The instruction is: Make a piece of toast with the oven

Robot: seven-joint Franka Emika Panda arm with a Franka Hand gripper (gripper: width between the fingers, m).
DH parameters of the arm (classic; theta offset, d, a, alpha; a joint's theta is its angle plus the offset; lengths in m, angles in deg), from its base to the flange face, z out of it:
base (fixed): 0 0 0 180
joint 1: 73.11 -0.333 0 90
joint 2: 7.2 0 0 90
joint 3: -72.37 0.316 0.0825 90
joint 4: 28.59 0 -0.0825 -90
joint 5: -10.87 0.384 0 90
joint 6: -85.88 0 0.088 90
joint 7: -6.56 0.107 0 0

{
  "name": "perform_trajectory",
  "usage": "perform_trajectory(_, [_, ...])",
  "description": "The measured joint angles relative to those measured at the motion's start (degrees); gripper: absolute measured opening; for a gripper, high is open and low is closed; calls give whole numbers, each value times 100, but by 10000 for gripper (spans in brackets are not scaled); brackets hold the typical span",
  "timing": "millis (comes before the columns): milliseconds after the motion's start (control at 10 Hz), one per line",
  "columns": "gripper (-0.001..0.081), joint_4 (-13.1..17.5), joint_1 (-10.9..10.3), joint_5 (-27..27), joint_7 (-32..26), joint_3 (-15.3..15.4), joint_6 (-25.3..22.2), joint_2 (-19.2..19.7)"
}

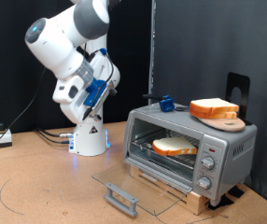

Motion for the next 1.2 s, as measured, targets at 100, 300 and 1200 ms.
perform_trajectory(100, [807, 141, 57, -89, 0, -36, 0, 240])
perform_trajectory(300, [807, 394, 156, -363, -2, -117, 76, 659])
perform_trajectory(1200, [807, 523, 249, -1347, 245, -220, 612, 1674])
